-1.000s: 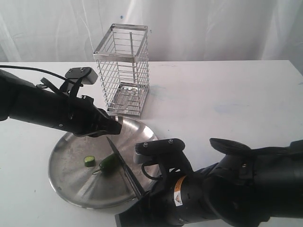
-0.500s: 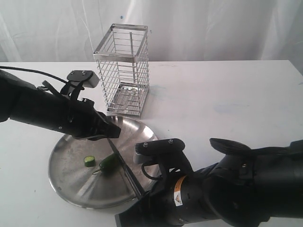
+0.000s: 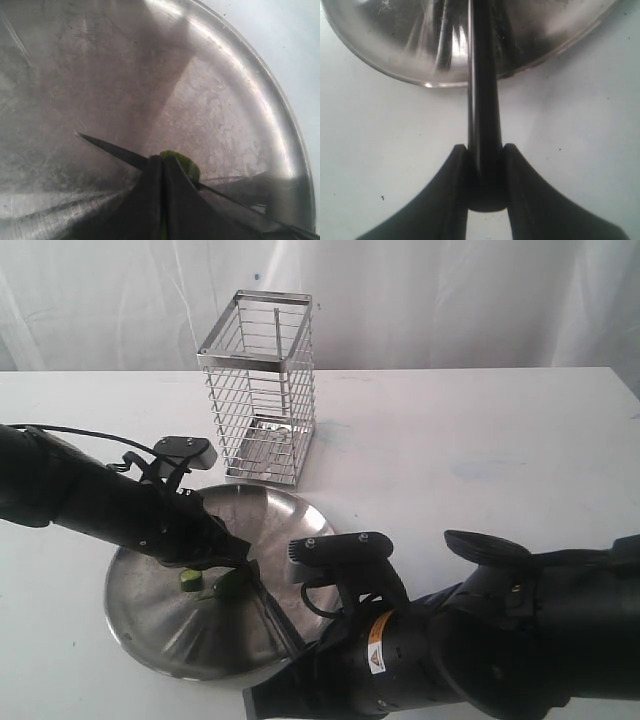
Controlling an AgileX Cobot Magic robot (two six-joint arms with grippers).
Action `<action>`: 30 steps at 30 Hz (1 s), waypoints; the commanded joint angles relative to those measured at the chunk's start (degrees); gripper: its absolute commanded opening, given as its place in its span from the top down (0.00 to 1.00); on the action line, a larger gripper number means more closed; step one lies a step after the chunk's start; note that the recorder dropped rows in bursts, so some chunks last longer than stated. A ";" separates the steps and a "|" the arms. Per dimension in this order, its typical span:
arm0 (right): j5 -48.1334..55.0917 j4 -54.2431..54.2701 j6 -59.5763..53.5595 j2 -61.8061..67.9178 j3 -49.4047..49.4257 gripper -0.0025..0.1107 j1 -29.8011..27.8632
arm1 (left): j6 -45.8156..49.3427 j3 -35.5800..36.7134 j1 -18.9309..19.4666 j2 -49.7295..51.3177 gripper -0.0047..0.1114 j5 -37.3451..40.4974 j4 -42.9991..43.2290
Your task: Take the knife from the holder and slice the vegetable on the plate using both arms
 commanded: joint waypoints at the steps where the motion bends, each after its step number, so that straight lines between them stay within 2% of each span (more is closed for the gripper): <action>1: -0.19 -0.10 -0.10 -0.39 0.01 0.98 0.17 | 1.05 0.38 -0.09 0.41 0.96 -1.73 0.51; 12: 0.05 -0.10 -0.10 -0.39 0.01 0.98 0.17 | 1.05 0.38 -0.09 -8.65 0.96 -4.75 0.51; 17: 0.05 -0.10 -0.10 -0.39 0.01 0.98 0.17 | 1.16 0.38 -0.09 -5.06 0.96 -4.23 0.30; 23: 0.14 -0.10 -0.31 -0.39 0.01 0.98 0.17 | 6.05 -1.31 -0.09 0.92 0.96 -2.59 -5.35; 30: 3.48 -0.10 -0.31 -0.39 0.01 0.98 0.17 | 7.23 -1.91 -0.09 6.74 0.96 -3.60 -4.40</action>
